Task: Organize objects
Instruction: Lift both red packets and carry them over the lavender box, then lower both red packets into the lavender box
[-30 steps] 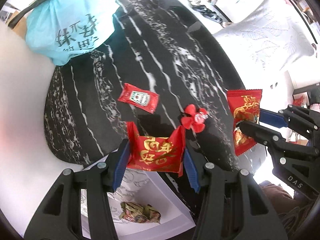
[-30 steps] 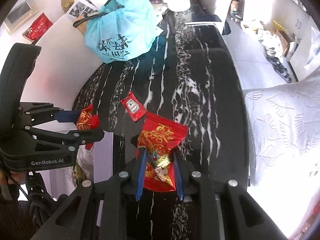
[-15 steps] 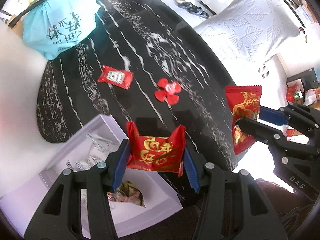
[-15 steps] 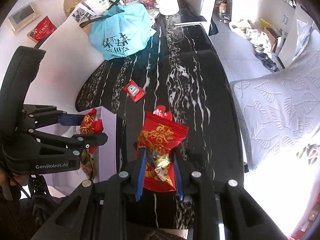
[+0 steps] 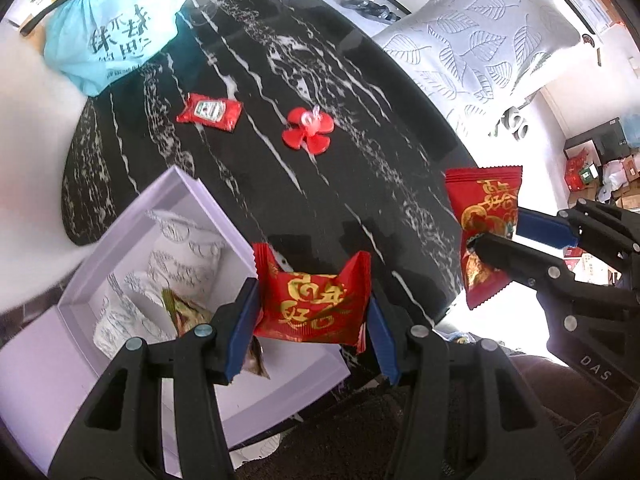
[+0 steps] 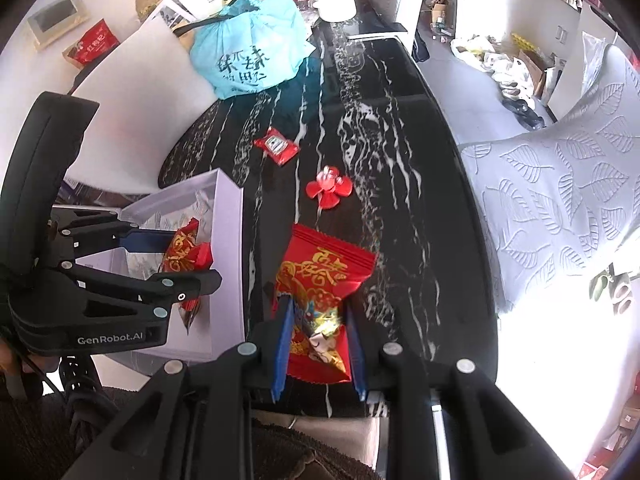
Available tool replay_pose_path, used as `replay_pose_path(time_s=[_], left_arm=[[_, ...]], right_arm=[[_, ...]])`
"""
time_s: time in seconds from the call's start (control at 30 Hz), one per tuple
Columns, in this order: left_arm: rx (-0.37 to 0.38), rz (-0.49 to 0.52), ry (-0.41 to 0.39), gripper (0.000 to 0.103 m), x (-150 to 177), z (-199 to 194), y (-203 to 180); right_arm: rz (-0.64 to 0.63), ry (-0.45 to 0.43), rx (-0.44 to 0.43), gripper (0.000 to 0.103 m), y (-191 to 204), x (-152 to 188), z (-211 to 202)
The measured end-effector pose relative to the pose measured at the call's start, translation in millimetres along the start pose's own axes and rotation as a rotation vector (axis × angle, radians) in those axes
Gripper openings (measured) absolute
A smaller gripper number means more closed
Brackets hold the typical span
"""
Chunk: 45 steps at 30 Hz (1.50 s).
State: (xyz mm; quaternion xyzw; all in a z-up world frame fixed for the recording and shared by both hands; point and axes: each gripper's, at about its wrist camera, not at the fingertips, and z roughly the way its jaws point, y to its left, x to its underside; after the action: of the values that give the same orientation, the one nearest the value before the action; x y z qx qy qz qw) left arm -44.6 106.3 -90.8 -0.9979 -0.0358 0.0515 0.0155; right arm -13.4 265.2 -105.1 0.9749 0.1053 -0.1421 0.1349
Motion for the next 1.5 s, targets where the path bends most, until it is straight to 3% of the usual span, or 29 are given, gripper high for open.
replay_pose_path(time_s=[0.53, 0.9, 0.93, 0.97, 1.5], left_arm=[[0.009, -0.121, 0.013, 0.050, 55.0, 4.6, 23.1], [0.006, -0.312, 0.025, 0.050, 99.6, 8.9, 61.8], [0.006, -0.348, 0.027, 0.050, 104.5, 9.2, 63.1], [0.000, -0.532, 0.029, 0.050, 120.9, 8.6, 54.1], [-0.009, -0.749, 0.068, 0.050, 177.0, 21.6, 82.0]], right_arm=[[-0.114, 0.071, -0.025, 0.026, 46.3, 23.4, 15.8], [-0.278, 0.145, -0.078, 0.026, 94.3, 19.9, 41.9], [-0.297, 0.154, -0.084, 0.026, 100.1, 19.3, 45.1], [-0.308, 0.159, -0.088, 0.026, 103.2, 19.1, 47.3], [-0.516, 0.276, -0.168, 0.026, 160.1, 17.6, 87.6]])
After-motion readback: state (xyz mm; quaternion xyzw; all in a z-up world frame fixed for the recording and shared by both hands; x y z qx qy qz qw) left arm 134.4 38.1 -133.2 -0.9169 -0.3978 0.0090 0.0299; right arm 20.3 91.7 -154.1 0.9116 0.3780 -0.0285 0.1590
